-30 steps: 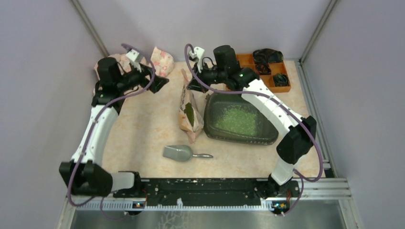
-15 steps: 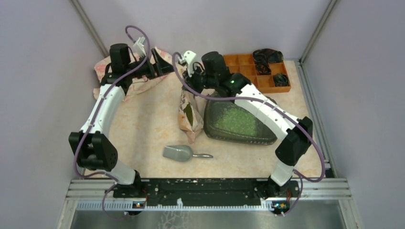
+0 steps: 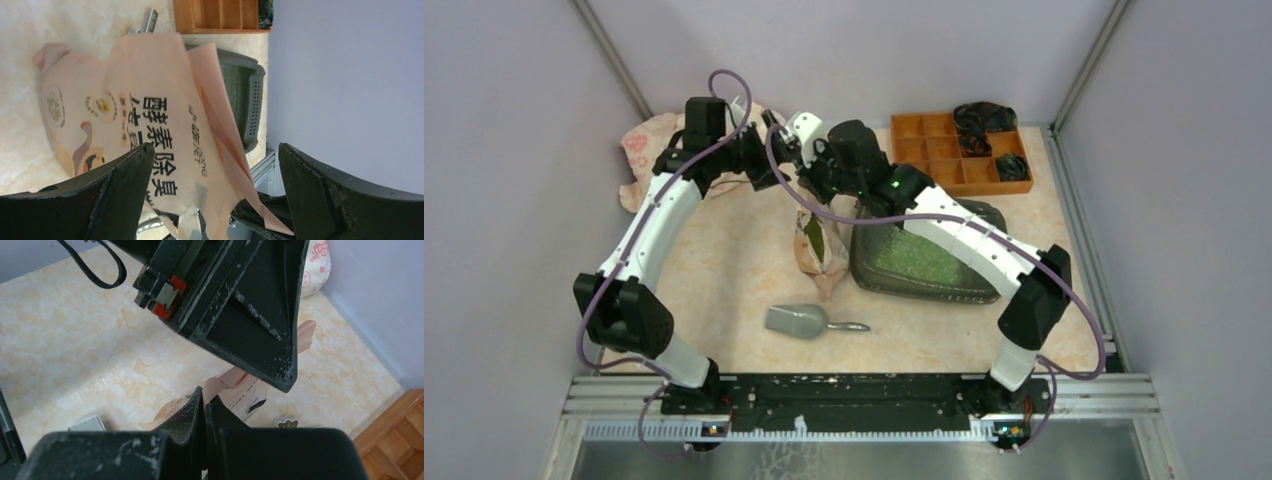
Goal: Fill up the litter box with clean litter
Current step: Open the cat litter bag at the center of the board.
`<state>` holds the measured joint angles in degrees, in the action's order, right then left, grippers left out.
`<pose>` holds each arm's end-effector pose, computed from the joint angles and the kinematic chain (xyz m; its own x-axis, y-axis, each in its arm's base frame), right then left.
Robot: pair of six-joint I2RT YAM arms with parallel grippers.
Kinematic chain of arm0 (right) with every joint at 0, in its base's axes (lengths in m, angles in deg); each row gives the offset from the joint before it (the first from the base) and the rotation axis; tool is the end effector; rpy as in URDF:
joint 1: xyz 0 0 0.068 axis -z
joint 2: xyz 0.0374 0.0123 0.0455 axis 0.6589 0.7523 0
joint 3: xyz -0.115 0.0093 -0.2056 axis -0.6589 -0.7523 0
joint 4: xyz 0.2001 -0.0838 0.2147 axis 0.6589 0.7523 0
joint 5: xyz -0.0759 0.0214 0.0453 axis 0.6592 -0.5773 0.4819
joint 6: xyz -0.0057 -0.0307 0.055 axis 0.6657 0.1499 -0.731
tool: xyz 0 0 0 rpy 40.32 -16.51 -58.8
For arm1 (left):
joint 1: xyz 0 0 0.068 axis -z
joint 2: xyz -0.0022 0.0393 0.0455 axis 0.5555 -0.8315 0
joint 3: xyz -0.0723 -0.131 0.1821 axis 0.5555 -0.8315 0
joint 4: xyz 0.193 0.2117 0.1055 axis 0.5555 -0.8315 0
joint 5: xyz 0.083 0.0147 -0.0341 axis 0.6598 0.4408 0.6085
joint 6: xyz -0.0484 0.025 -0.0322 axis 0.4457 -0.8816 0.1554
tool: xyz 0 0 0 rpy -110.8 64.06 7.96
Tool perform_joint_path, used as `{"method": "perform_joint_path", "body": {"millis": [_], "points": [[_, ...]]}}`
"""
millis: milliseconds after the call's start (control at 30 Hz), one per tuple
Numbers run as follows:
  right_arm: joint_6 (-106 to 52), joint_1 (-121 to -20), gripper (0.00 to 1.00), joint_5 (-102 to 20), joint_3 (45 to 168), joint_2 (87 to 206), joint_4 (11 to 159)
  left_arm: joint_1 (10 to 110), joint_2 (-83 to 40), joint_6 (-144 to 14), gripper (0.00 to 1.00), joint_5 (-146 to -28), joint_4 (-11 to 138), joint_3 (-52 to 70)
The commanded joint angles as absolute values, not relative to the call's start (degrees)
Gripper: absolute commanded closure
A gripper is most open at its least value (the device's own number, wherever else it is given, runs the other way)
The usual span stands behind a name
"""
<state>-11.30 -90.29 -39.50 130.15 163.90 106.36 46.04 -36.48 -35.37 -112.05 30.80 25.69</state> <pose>0.2951 0.3482 0.3566 -0.1072 -0.3615 -0.9262 -0.8428 0.5272 -0.1083 0.3959 -0.1136 0.3289 -0.8102 -0.3851 -0.4419 0.1307 0.6162 -0.7766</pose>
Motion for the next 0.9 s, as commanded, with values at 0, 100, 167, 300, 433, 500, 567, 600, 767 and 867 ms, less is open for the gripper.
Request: {"method": "perform_joint_path", "body": {"millis": [0, 100, 167, 300, 433, 500, 567, 600, 767, 867], "points": [[-9.48, -90.96, 1.00, -38.48, 131.71, 164.72, 101.42, 48.25, -36.87, -34.50, 0.01, -106.75, 25.11, 28.06], [-9.16, -90.97, 1.00, -39.15, 131.54, 164.81, 100.89, 49.53, -38.63, -35.36, 0.01, -104.59, 21.97, 30.02], [-8.80, -90.96, 1.00, -39.84, 131.98, 164.97, 101.12, 50.60, -39.65, -36.13, 0.01, -103.67, 21.24, 30.40], [-7.90, -90.96, 1.00, -41.19, 132.58, 165.41, 101.75, 52.75, -41.80, -37.50, 0.01, -102.45, 19.97, 30.81], [-7.27, -90.97, 1.00, -41.25, 132.64, 165.34, 102.30, 53.91, -41.66, -38.79, 0.22, -101.43, 19.68, 30.85], [-7.06, -90.88, 1.00, -41.11, 132.28, 165.12, 102.34, 53.90, -41.33, -39.30, 0.40, -101.21, 19.55, 30.70], [-7.11, -90.79, 1.00, -41.02, 131.73, 164.93, 101.93, 53.95, -41.42, -39.72, 0.54, -100.84, 19.00, 30.68], [-7.20, -90.64, 1.00, -41.23, 131.31, 164.69, 101.63, 54.02, -41.72, -40.00, 0.62, -101.05, 18.90, 30.60], [-7.81, -90.50, 1.00, -41.63, 129.65, 164.11, 100.42, 54.03, -43.25, -41.36, 1.00, -99.46, 18.33, 31.02], [-8.81, -90.15, 1.00, -41.24, 129.78, 163.36, 100.48, 54.05, -43.60, -41.97, 1.00, -97.42, 17.54, 32.86]]}}
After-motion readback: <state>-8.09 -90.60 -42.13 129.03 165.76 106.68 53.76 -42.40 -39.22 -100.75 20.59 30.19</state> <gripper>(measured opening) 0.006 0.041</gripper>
